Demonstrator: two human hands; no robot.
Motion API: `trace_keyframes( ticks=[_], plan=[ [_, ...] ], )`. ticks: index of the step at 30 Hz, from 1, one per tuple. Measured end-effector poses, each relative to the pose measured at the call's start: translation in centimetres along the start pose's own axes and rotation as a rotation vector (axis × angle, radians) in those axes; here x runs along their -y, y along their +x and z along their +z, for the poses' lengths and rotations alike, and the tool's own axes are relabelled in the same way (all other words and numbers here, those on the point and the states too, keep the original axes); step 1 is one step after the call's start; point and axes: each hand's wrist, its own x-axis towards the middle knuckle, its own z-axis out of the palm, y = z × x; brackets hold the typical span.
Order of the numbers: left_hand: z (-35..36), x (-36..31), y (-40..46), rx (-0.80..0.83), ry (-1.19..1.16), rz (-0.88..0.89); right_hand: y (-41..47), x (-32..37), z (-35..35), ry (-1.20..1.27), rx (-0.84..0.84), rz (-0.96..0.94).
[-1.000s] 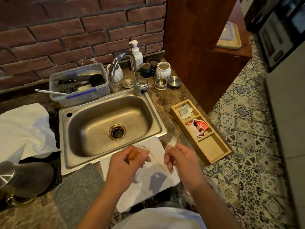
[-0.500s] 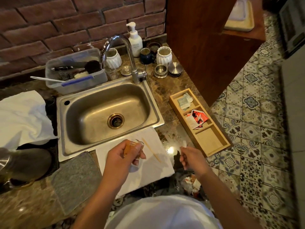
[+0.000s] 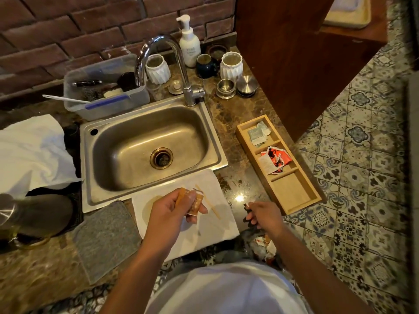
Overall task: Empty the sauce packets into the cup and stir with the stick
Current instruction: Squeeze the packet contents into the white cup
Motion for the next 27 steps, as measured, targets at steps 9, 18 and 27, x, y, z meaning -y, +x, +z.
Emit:
trace_keyframes(
  ticks=[9, 18, 27],
  plan=[
    [0.4, -0.3, 0.4, 0.008, 0.008, -0.016, 2.0, 0.7, -0.4, -0.093, 0.025, 0.058],
    [0.9, -0.6, 1.1, 0.036, 0.006, -0.006, 2.5, 0.3, -0.2, -0.266, -0.026, 0.026],
    [0.1, -0.4, 1.9, 0.005, 0.032, -0.009, 0.5, 2.0, 0.8, -0.439, -0.054, -0.204]
  ],
)
